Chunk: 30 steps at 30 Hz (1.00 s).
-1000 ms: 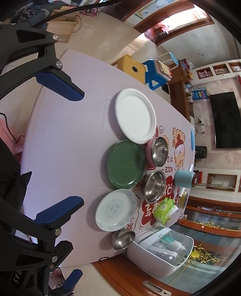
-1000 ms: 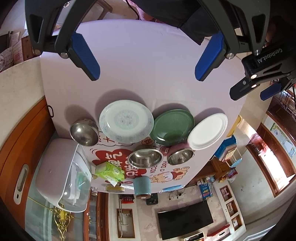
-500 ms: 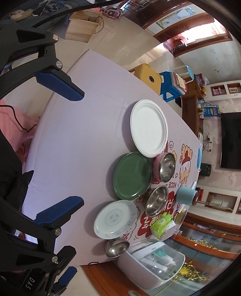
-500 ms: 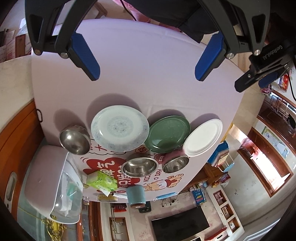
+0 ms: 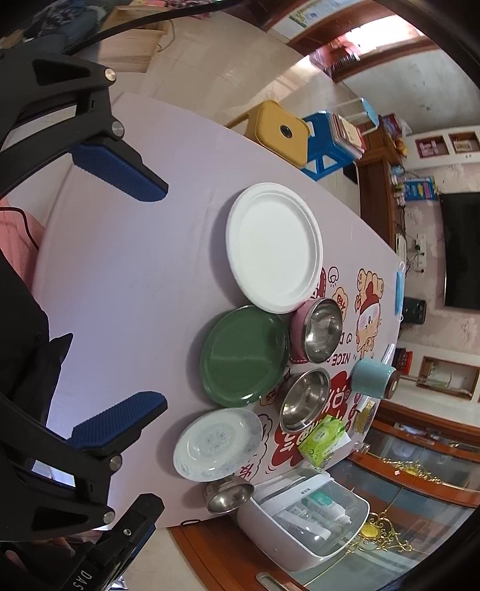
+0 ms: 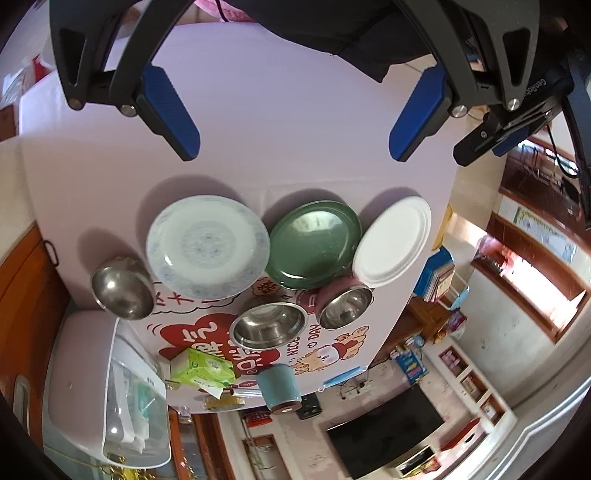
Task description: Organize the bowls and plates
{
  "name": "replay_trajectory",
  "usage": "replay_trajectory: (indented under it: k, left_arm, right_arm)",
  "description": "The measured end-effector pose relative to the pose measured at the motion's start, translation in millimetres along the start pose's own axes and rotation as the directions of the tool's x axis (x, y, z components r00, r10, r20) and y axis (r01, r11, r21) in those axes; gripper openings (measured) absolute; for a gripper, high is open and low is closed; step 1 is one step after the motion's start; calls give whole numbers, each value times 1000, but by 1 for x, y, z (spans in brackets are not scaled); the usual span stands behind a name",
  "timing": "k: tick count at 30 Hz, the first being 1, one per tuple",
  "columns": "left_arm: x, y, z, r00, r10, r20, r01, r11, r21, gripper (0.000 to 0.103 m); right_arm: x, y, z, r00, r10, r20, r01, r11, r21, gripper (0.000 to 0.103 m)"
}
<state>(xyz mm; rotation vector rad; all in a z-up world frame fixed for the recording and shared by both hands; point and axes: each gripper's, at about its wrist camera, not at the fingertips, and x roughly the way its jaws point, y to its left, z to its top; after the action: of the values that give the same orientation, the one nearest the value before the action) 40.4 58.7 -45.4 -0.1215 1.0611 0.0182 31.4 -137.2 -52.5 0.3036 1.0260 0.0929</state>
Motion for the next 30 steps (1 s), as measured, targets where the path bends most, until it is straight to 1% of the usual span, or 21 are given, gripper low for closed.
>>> replay_trajectory:
  k: [6,11,17,20,26,30]
  left_arm:
    - [22,36,31,999,-29,-37,31,997,68,102]
    - [42,62,49,996,-56,-75,65,990,127,102]
    - [74,102,71,989,-61,-136,86,980,180,102]
    - [92,119,82,987,-47,-153,78,977,200,102]
    - [128,157,111,985,-34,-172,70,976,208,102]
    - [151,178,133,981,-26,-191,62,981,185,101]
  right_arm:
    - [22,34,5,1000,-3,-2,3,998,59,102]
    - [42,62,8,1000,-9,-4,10,995,101,101]
    - [69,95,15,1000,-17,18,15,993,114,98]
    - [84,107,18,999,-17,29,14,992,124,97]
    - [116,124,24,999,8,44,-15,990,143,92]
    - [139,133,29,1000,23,18,-26,986,163,87]
